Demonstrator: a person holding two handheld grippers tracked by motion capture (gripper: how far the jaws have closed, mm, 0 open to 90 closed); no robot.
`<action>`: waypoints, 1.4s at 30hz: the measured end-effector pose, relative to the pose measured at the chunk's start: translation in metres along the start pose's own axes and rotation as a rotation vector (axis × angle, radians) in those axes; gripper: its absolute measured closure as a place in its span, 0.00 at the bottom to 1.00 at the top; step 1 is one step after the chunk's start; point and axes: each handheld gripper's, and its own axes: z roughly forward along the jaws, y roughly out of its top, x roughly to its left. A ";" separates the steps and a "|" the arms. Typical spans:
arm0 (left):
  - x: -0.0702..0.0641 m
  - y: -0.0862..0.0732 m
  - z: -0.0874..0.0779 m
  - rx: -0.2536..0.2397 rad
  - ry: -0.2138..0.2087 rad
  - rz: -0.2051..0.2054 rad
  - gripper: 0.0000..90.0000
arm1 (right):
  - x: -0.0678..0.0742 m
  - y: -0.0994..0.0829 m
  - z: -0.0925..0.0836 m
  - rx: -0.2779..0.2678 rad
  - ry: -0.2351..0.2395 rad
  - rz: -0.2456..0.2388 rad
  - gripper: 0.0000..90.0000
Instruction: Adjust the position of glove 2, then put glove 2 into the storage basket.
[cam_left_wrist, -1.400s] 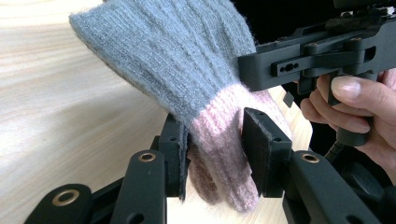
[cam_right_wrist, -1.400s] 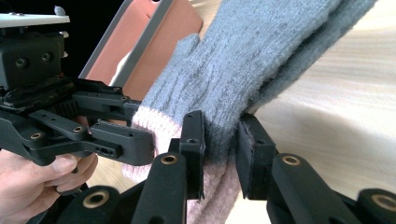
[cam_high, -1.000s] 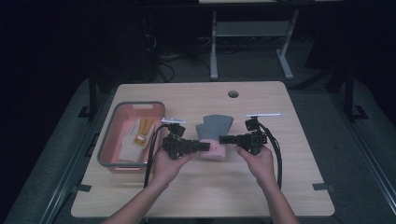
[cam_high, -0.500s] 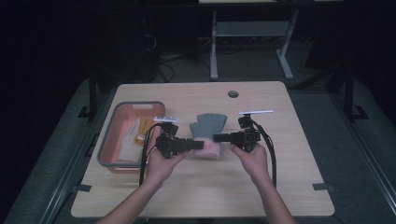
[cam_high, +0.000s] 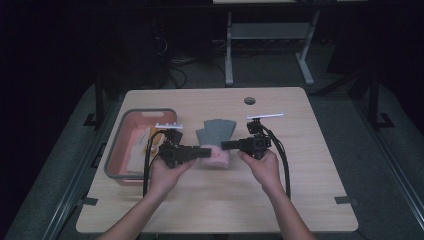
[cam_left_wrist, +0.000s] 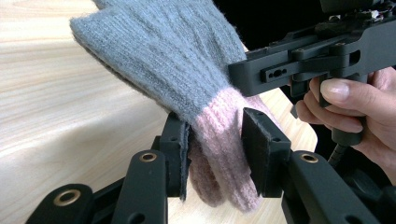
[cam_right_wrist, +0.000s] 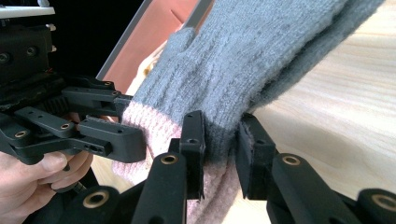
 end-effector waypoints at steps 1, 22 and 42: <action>0.000 0.000 -0.002 -0.002 0.002 -0.001 0.70 | 0.002 0.001 0.001 0.000 -0.001 -0.001 0.82; 0.004 0.005 -0.021 -0.022 0.018 0.001 0.70 | 0.016 0.013 0.012 0.012 0.011 -0.027 0.82; 0.015 0.013 -0.050 -0.053 0.049 -0.012 0.70 | 0.036 0.034 0.032 0.025 0.028 -0.058 0.82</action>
